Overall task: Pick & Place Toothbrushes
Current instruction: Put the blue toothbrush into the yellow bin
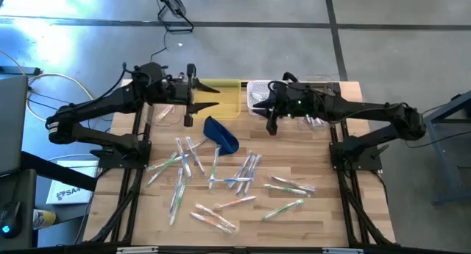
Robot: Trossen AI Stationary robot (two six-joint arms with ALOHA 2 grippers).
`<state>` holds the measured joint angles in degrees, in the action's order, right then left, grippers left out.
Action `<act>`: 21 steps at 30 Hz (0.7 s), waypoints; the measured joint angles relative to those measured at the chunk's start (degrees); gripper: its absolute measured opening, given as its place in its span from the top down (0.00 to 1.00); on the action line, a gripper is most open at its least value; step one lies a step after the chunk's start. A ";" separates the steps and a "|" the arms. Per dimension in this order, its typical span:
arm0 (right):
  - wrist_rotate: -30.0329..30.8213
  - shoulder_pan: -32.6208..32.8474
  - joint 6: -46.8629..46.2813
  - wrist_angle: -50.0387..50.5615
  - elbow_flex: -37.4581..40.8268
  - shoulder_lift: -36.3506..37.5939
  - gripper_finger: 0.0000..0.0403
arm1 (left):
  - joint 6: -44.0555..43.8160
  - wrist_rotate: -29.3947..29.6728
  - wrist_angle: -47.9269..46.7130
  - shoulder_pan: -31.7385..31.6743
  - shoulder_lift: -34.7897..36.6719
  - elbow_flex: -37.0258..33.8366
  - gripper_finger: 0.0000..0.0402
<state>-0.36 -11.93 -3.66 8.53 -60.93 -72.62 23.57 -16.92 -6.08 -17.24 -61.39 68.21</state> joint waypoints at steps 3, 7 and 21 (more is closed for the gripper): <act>0.16 2.46 -1.10 -1.68 0.00 0.00 0.83 | -1.37 0.02 0.49 0.01 0.00 -1.18 0.62; 0.16 5.47 -1.10 -4.32 0.00 0.00 0.83 | -2.43 0.06 3.81 0.01 0.00 -2.75 0.62; 0.20 10.65 -1.14 -5.30 0.00 0.02 0.83 | -2.41 2.40 6.02 0.02 1.38 -3.33 0.62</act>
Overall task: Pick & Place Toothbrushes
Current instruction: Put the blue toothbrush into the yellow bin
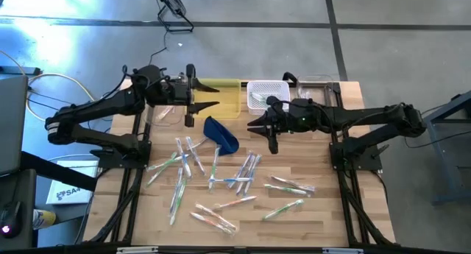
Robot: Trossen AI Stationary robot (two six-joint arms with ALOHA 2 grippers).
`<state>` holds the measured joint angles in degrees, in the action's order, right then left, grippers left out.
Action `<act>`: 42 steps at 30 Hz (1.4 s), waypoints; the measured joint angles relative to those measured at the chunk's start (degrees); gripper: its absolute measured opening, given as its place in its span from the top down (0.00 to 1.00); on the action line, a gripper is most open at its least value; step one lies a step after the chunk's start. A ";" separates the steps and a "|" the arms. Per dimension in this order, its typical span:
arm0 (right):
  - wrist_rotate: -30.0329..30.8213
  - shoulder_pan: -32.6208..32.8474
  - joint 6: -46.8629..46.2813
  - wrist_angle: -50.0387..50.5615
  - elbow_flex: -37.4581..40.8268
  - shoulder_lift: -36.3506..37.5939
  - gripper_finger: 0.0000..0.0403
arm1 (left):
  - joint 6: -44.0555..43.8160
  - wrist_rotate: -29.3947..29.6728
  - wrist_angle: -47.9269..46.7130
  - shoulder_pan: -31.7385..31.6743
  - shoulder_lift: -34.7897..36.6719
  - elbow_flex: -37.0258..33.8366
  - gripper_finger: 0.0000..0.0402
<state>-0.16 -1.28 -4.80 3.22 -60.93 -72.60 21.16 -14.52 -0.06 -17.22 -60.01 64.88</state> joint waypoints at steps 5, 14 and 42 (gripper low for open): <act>0.07 0.17 -0.15 0.45 0.02 0.70 0.83 | 0.97 4.92 1.13 -0.01 4.72 -4.36 0.62; 0.22 0.15 -2.97 -0.42 0.02 2.22 0.83 | -0.38 6.39 4.92 0.06 21.37 -20.82 0.62; 0.05 3.45 -5.69 -5.28 0.02 2.19 0.83 | -6.44 4.58 -0.11 0.10 37.64 -29.53 0.62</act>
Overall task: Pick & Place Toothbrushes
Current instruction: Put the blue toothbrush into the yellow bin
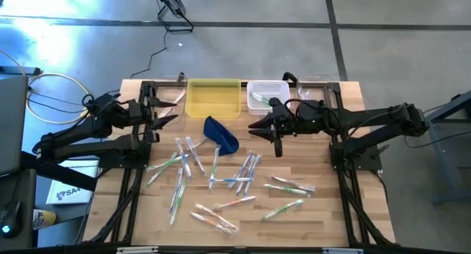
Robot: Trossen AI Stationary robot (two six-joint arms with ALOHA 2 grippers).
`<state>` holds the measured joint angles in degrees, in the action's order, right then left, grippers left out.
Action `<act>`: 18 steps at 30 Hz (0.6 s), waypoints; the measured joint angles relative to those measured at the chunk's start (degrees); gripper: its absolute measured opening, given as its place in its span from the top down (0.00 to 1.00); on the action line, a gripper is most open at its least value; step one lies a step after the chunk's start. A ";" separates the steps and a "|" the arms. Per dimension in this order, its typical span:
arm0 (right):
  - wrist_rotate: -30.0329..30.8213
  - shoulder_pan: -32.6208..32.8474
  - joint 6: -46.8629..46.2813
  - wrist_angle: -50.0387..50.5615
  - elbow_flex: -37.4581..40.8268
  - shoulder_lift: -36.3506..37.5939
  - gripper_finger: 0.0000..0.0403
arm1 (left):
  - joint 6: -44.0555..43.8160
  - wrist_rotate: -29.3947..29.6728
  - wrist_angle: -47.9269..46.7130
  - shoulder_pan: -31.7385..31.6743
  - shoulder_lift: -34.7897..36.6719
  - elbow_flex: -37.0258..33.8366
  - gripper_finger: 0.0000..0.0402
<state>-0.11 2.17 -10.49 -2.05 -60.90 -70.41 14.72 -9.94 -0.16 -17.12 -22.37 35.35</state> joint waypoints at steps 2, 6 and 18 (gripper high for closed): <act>-0.01 0.44 0.14 0.05 0.00 0.00 0.83 | -0.26 -0.41 0.02 0.08 0.02 0.00 0.62; -0.01 1.04 0.18 0.05 0.00 0.00 0.83 | -0.02 -0.71 0.03 3.14 -0.07 0.00 0.62; -0.31 1.27 0.36 0.14 0.00 -0.02 0.83 | 4.50 9.05 0.32 19.18 -3.82 0.04 0.62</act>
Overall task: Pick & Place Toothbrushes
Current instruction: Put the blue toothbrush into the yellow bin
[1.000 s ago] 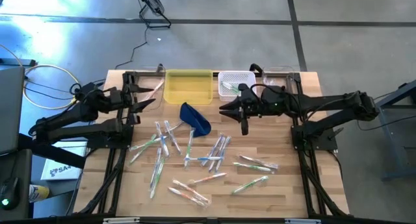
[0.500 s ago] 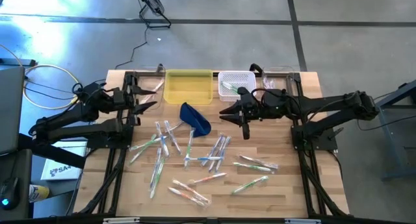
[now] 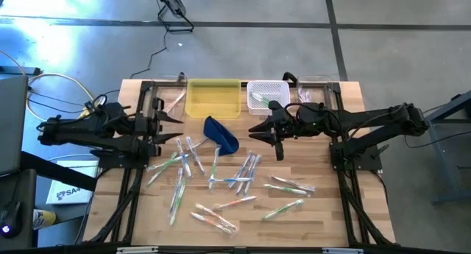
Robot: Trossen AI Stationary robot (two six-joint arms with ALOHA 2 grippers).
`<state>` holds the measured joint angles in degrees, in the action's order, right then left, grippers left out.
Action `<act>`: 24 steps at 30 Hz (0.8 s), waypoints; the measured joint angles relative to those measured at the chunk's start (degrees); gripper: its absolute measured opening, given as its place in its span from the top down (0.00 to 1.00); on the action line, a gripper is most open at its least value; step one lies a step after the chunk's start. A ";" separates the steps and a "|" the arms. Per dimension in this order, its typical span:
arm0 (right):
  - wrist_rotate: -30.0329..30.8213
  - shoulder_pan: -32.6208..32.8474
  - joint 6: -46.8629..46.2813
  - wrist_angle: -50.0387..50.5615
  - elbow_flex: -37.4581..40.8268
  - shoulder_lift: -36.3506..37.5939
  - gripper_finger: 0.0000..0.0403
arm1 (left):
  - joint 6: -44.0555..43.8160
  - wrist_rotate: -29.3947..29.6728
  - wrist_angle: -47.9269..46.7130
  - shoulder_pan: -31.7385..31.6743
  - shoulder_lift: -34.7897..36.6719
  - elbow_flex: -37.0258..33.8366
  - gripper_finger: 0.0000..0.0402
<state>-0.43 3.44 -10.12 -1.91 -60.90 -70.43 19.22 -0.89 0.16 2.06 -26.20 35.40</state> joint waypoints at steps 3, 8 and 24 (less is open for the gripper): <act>0.00 -0.04 0.90 0.00 0.00 0.00 0.83 | -1.38 -0.67 -0.30 1.61 0.05 0.00 0.62; 0.00 -0.04 1.19 0.00 0.00 0.00 0.83 | -4.47 -1.82 -0.30 2.58 0.07 0.00 0.62; 0.00 -0.04 1.35 0.06 0.00 0.00 0.83 | -14.07 -1.84 0.03 2.48 0.02 0.00 0.62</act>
<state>-0.43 3.40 -8.78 -1.86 -60.90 -70.43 5.15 -2.72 0.19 4.54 -26.18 35.40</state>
